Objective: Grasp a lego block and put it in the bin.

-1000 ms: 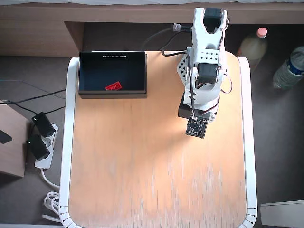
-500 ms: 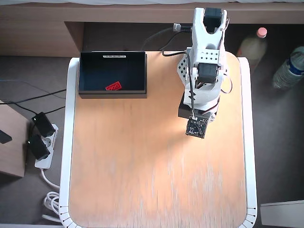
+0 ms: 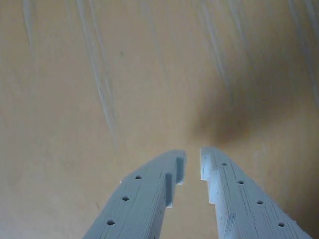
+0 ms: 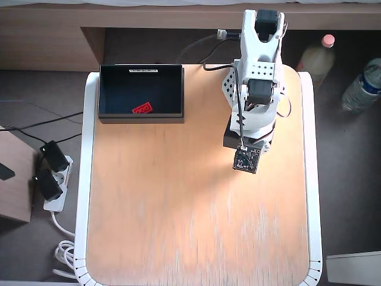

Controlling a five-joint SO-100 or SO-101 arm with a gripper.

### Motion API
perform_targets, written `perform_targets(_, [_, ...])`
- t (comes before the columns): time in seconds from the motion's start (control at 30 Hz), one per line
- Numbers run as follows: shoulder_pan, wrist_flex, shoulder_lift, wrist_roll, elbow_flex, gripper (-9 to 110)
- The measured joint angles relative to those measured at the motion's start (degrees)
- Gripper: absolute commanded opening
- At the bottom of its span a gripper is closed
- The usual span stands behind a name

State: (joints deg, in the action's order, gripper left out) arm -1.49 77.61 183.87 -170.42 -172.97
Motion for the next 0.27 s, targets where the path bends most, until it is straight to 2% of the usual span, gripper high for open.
perform_targets(0.27, [0.26, 0.0, 0.0, 0.0, 0.0, 0])
